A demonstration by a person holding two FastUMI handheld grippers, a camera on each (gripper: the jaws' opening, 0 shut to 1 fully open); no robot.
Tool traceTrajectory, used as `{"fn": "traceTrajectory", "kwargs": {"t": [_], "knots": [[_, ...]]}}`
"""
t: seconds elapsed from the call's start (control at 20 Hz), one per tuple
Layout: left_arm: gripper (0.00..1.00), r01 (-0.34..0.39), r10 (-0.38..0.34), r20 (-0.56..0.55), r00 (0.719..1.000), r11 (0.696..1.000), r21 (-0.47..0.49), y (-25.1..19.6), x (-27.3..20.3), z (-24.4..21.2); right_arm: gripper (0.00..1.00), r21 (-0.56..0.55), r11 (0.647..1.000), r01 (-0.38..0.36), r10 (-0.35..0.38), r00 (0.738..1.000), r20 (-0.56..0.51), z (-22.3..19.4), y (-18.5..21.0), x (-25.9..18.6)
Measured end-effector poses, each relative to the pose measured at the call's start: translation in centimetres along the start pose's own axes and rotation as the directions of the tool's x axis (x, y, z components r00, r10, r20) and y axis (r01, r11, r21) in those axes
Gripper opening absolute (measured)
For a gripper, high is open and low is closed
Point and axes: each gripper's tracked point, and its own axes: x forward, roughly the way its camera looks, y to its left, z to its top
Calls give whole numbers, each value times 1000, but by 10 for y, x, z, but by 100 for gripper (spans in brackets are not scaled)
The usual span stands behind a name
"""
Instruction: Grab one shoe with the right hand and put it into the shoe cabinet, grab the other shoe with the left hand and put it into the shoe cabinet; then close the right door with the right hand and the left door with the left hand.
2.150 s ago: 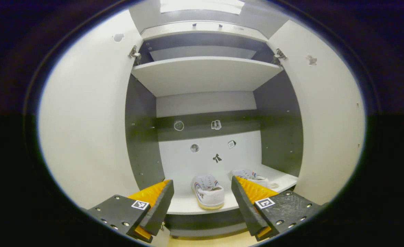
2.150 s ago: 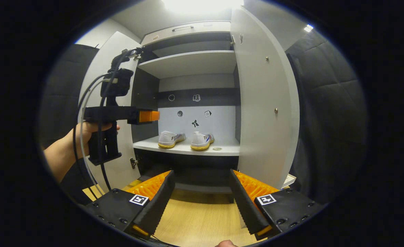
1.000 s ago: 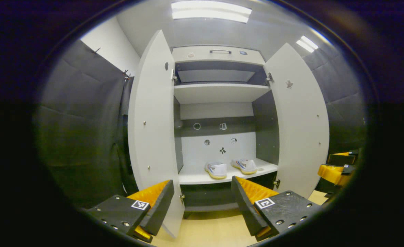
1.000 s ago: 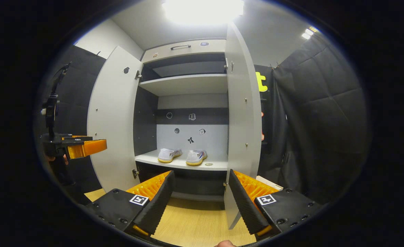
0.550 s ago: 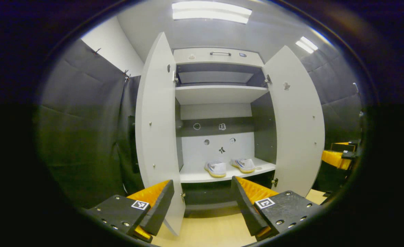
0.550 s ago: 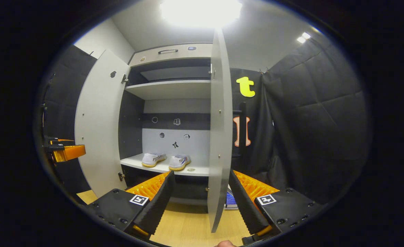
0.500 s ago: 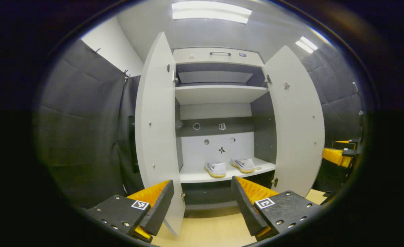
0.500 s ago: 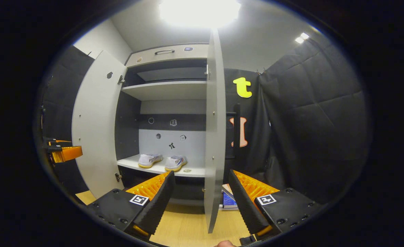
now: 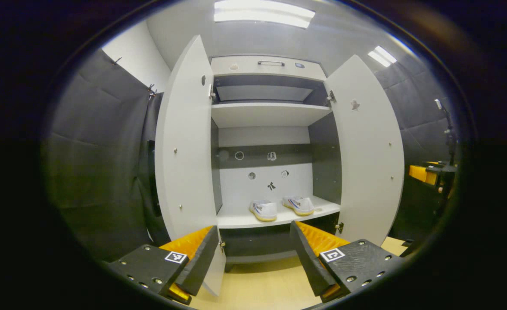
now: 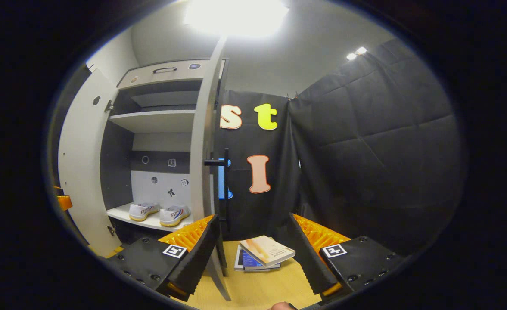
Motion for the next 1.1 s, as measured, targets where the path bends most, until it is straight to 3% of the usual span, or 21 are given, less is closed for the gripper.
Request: {"fn": "traceTrajectory", "kwargs": {"t": [0.45, 0.65, 0.9, 0.95, 1.1], "knots": [[96, -39, 39, 15, 999, 999, 10, 26, -6, 5, 97, -5, 993, 120, -120, 993, -7, 3, -19, 42], [96, -66, 66, 19, 998, 998, 14, 45, -11, 7, 97, 16, 995, 97, -96, 994, -42, -6, -8, 48], [96, -82, 82, 23, 996, 997, 10, 58, -19, 7, 95, -44, 994, 96, -97, 995, -15, 0, 1, 42], [96, -83, 83, 23, 996, 996, 12, 60, -19, 8, 91, -45, 994, 96, -96, 995, -15, 0, 2, 41], [96, -79, 78, 24, 997, 997, 6, 63, -18, 5, 95, -26, 996, 79, -80, 997, -14, -1, 13, 37]]}}
